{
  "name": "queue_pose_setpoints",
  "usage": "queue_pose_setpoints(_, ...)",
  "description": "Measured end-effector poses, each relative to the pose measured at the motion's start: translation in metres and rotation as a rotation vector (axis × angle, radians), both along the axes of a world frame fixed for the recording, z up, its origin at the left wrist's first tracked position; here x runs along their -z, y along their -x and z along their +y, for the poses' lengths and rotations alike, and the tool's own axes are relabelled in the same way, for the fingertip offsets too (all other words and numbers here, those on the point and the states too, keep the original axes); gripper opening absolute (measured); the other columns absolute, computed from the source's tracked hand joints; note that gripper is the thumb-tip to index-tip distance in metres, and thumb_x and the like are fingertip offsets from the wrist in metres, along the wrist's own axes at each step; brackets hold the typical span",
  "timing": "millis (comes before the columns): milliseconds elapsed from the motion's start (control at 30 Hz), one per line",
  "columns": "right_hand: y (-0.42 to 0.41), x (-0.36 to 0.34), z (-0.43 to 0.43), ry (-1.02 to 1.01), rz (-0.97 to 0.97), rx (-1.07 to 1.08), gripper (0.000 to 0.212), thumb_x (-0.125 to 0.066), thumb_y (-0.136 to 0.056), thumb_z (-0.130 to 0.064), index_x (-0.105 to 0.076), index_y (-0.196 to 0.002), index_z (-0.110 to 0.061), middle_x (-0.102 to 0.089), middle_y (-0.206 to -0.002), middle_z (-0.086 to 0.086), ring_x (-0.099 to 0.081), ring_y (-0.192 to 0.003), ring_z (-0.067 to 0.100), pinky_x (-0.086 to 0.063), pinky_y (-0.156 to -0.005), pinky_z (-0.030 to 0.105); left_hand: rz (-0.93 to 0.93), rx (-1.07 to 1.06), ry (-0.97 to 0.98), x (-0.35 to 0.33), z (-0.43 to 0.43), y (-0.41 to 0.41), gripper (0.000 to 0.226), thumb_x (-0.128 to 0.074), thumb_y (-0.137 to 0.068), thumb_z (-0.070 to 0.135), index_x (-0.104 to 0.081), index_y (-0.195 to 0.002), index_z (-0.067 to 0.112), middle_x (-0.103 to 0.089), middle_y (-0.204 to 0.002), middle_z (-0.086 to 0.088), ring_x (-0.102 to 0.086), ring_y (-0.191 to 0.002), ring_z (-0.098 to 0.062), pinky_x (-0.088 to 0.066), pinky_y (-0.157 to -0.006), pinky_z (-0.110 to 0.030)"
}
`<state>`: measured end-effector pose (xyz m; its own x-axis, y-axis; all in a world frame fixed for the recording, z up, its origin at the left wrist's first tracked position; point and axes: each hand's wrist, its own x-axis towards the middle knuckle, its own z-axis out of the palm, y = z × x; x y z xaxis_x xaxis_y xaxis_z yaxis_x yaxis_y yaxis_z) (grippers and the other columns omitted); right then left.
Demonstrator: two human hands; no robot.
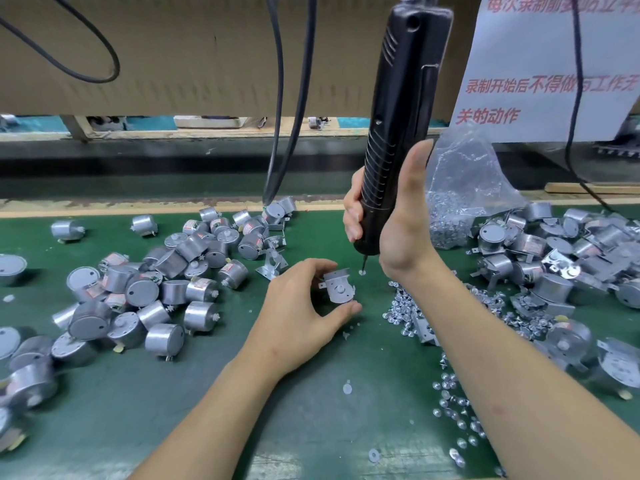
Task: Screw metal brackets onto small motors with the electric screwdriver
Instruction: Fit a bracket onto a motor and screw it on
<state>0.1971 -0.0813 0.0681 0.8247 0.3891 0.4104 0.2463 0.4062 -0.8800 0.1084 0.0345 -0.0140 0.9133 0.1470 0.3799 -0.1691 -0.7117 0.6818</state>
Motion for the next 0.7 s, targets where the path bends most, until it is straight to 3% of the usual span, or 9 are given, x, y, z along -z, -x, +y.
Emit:
queue_pose_setpoints(100, 0.003, 0.001, 0.010, 0.000, 0.011, -0.024, 0.092, -0.048, -0.051, -0.103, -0.049, -0.064, -0.012, -0.046, -0.051, 0.002, -0.039, -0.040, 0.020, -0.034, -0.047, 0.029, 0.008, 0.010, 0.022, -0.001, 0.000, 0.001, 0.039, -0.083, -0.076, 0.034, -0.065, -0.109, 0.023, -0.067, -0.097, 0.020, -0.054, -0.077, 0.014, -0.036, -0.069, -0.002)
queue_pose_setpoints(700, 0.004, 0.010, 0.025, 0.004, 0.045, -0.085, 0.084, -0.046, -0.057, -0.102, -0.051, -0.060, -0.017, -0.045, -0.048, 0.001, -0.038, -0.037, 0.019, -0.034, -0.044, 0.025, 0.040, -0.006, 0.013, -0.002, 0.001, -0.001, 0.041, -0.083, -0.075, 0.037, -0.067, -0.111, 0.025, -0.069, -0.097, 0.018, -0.052, -0.070, 0.015, -0.036, -0.067, -0.003)
